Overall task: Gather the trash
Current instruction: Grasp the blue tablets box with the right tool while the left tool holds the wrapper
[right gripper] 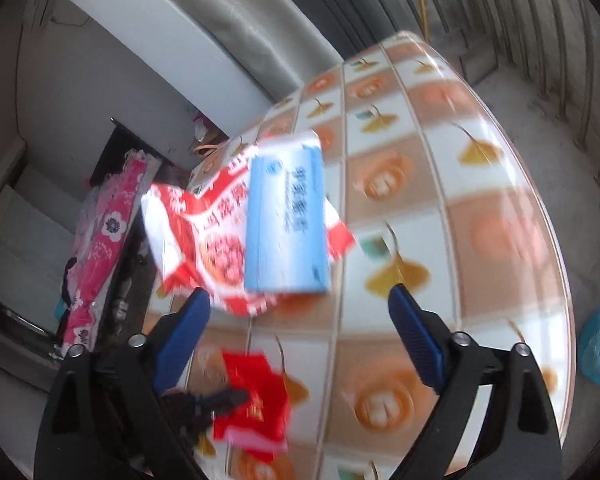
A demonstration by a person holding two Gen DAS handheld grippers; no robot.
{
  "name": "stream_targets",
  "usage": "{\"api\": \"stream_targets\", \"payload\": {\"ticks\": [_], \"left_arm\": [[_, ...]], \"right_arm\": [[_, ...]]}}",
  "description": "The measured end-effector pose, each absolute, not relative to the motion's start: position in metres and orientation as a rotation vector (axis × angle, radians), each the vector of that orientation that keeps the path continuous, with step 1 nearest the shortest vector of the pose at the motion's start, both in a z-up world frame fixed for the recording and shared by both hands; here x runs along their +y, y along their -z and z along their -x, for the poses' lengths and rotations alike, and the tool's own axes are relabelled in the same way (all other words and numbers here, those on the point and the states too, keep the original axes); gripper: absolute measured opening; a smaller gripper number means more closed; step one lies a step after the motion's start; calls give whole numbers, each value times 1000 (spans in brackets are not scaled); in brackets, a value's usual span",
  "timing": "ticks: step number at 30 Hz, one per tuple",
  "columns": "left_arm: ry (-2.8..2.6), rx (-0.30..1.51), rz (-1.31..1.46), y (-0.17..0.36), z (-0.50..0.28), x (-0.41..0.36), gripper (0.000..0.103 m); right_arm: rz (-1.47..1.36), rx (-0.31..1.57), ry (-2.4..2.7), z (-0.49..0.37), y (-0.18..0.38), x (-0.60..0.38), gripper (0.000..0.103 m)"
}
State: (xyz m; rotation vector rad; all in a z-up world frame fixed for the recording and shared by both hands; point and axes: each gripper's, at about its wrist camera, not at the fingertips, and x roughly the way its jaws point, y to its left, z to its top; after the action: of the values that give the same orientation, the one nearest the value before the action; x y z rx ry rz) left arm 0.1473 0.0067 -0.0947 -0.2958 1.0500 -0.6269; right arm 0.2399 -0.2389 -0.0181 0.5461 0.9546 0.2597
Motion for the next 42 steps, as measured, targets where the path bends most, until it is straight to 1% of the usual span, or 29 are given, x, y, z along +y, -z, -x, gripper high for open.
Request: {"api": "stream_targets", "payload": {"ticks": [7, 13, 15, 17, 20, 29, 36, 42], "left_arm": [[635, 1048, 314, 96, -150, 13, 1], [648, 1045, 329, 96, -152, 20, 1], [650, 1045, 334, 96, -152, 22, 1], [650, 1044, 338, 95, -153, 23, 1], [649, 1044, 341, 94, -154, 23, 1], [650, 1020, 342, 83, -151, 28, 1], [651, 992, 320, 66, -142, 27, 1], [677, 957, 289, 46, -130, 14, 1]], "right_arm": [[-450, 1071, -192, -313, 39, -198, 92], [-430, 1106, -155, -327, 53, -190, 91], [-427, 1090, -150, -327, 51, -190, 86], [-430, 1095, -150, -327, 52, -190, 70], [-451, 1085, -144, -322, 48, -196, 70], [-538, 999, -143, -280, 17, -233, 69], [-659, 952, -166, -226, 0, -276, 69], [-753, 913, -155, -168, -2, -310, 69]]}}
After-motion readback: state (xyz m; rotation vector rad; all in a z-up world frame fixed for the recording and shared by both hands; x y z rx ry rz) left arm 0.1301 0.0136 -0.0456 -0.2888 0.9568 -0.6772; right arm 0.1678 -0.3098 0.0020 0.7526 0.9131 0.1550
